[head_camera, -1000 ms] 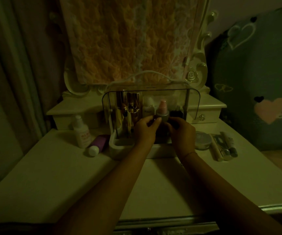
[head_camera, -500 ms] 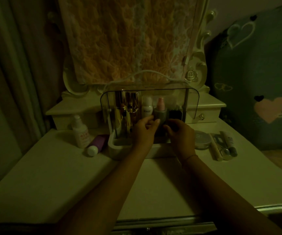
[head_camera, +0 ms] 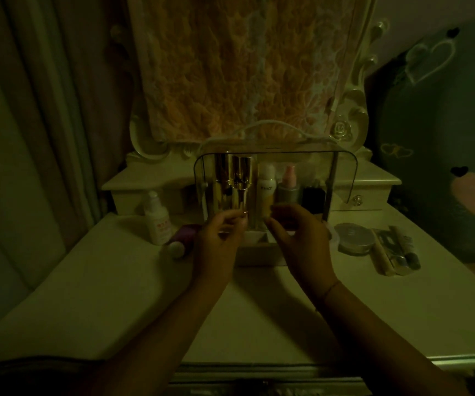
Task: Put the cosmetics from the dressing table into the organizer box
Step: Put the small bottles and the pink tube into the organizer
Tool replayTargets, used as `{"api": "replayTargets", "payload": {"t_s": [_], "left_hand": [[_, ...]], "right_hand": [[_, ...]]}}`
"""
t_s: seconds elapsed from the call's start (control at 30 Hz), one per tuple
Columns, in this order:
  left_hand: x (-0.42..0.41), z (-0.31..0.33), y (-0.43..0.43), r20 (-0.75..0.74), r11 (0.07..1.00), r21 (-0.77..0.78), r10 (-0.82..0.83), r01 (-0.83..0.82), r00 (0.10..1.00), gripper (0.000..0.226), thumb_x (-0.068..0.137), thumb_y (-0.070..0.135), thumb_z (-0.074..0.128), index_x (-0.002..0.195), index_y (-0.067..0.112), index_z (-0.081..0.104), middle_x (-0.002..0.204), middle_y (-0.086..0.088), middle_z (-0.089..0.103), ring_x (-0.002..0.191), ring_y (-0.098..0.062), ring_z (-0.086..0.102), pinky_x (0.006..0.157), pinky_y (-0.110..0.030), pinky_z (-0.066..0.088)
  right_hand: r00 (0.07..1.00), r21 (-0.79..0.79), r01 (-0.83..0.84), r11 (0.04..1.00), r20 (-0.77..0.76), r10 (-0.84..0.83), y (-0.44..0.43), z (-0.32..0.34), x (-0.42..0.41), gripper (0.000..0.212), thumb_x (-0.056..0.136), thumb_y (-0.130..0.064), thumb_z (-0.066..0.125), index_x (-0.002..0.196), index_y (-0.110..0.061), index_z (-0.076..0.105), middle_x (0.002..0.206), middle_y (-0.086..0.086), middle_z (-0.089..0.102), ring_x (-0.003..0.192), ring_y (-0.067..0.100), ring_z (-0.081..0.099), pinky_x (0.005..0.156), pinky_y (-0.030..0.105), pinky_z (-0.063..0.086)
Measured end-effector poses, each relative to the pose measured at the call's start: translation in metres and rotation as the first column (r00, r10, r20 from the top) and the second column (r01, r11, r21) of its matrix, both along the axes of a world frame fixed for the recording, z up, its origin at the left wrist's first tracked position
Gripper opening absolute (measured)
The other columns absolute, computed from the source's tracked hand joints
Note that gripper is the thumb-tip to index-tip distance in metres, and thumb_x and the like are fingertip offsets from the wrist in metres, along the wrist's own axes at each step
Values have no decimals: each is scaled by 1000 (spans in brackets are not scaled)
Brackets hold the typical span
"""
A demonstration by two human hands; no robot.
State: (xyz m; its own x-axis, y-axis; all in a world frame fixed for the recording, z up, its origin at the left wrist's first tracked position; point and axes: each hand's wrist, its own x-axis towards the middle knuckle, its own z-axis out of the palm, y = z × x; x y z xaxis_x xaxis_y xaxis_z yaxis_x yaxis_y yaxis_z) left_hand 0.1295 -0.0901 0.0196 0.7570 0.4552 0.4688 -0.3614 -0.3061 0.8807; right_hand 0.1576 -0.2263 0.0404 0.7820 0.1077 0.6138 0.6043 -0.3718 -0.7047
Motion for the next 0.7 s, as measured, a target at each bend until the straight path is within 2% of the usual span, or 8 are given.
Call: {"api": "replayTargets", "payload": {"t_s": [0.1, 0.23, 0.37, 0.43, 0.53, 0.57, 0.63, 0.7], "left_hand": [[-18, -1, 37, 38, 983, -15, 182, -181, 983, 11, 84, 27, 62, 94, 32, 64, 91, 10, 65, 81, -2, 61, 63, -17, 48], [-27, -1, 91, 62, 926, -70, 375, -371, 925, 18, 83, 28, 64, 100, 24, 61, 97, 2, 65, 81, -2, 60, 64, -15, 43], [-16, -4, 135, -56, 885, -106, 450, -454, 891, 46, 77, 40, 69, 115, 21, 52, 115, -1, 56, 95, -14, 57, 69, -22, 45], [-4, -8, 148, -186, 900, -122, 393, -418, 901, 60, 75, 46, 69, 124, 21, 46, 124, -2, 53, 103, -17, 55, 81, -35, 49], [13, -17, 157, -263, 965, -161, 161, -208, 951, 58, 82, 28, 67, 133, 16, 43, 133, -10, 53, 113, -28, 56, 91, -48, 50], [16, -20, 160, -272, 973, -170, 105, -155, 956, 56, 84, 23, 65, 134, 16, 43, 132, -13, 54, 113, -30, 57, 90, -47, 51], [16, -24, 162, -246, 981, -170, 46, -90, 968, 49, 86, 19, 61, 132, 16, 47, 126, -12, 58, 110, -26, 58, 81, -35, 52], [14, -25, 164, -230, 984, -167, 24, -63, 973, 38, 87, 18, 59, 124, 16, 54, 119, -9, 62, 106, -22, 59, 71, -23, 47]], "right_hand": [[994, -18, -107, 994, -12, 107, 22, 1, -18, 26, 82, -25, 64, 107, -18, 61, 99, -5, 64, 87, 4, 60, 75, 11, 48], [977, -67, -206, 976, -71, 201, 61, -3, -24, 35, 81, -28, 67, 113, -19, 60, 107, -3, 64, 89, 3, 56, 74, 11, 46], [953, -112, -278, 954, -154, 260, 105, -8, -22, 41, 81, -27, 68, 118, -13, 59, 113, 6, 65, 100, 18, 61, 83, 30, 50], [929, -95, -326, 940, -214, 301, 124, -9, -18, 41, 84, -24, 65, 121, -10, 57, 116, 9, 65, 103, 20, 62, 82, 26, 48], [886, -29, -367, 930, -313, 340, 148, -8, -12, 39, 88, -22, 60, 123, -7, 54, 117, 13, 63, 107, 23, 60, 82, 25, 45], [872, -9, -376, 927, -342, 351, 156, -7, -10, 39, 89, -20, 58, 124, -6, 53, 118, 14, 62, 108, 25, 59, 83, 26, 44], [848, 28, -383, 923, -385, 364, 168, -6, -6, 37, 89, -19, 57, 122, -3, 52, 119, 18, 60, 108, 29, 58, 83, 29, 45], [823, 57, -388, 920, -428, 373, 179, -6, 0, 34, 88, -15, 57, 118, 0, 52, 117, 22, 59, 106, 34, 58, 89, 40, 50]]}}
